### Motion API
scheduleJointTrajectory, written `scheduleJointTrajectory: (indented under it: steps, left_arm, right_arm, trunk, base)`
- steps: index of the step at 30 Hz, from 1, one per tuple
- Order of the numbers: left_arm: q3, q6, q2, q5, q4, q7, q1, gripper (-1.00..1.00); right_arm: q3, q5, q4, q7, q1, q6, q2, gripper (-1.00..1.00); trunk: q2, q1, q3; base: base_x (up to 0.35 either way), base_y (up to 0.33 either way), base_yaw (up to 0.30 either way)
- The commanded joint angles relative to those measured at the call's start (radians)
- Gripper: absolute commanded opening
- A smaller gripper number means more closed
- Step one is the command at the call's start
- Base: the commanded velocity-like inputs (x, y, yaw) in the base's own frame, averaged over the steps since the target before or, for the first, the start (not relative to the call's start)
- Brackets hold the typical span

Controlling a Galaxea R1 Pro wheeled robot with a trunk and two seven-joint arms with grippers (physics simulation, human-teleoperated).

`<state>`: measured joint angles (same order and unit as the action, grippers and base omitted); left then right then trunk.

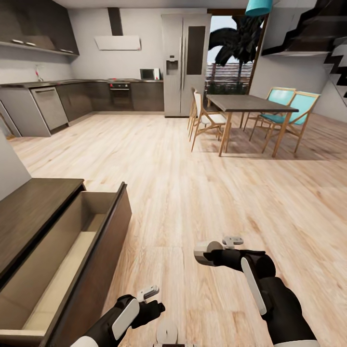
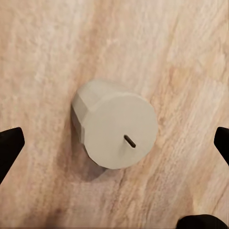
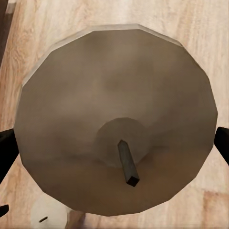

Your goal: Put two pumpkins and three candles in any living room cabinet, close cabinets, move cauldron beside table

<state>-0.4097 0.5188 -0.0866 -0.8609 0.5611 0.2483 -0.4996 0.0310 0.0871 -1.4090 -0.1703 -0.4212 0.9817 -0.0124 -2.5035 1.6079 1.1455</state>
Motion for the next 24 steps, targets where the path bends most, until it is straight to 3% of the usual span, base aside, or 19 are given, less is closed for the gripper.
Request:
scheduleJointTrajectory:
  steps: [1,8,24]
  left_arm:
    - [-0.004,0.001,0.001,-0.010,0.002,0.009,0.000,1.00]
    - [-0.004,0.001,0.000,-0.010,0.002,0.009,0.000,1.00]
    - [-0.005,0.001,0.001,-0.012,0.002,0.009,0.000,1.00]
  right_arm:
    - [0.000,0.010,-0.001,0.005,-0.001,0.005,-0.001,-1.00]
    - [0.000,0.010,-0.002,0.005,-0.001,0.005,-0.003,-1.00]
    - [0.000,0.010,-0.007,0.005,-0.001,0.005,-0.002,-1.00]
  trunk:
    - [-0.001,0.000,0.005]
    - [-0.002,0.003,0.032]
    - [-0.006,0.011,0.094]
  base:
    - [0.000,0.000,-0.052]
    - [0.000,0.000,-0.151]
    - [0.000,0.000,-0.008]
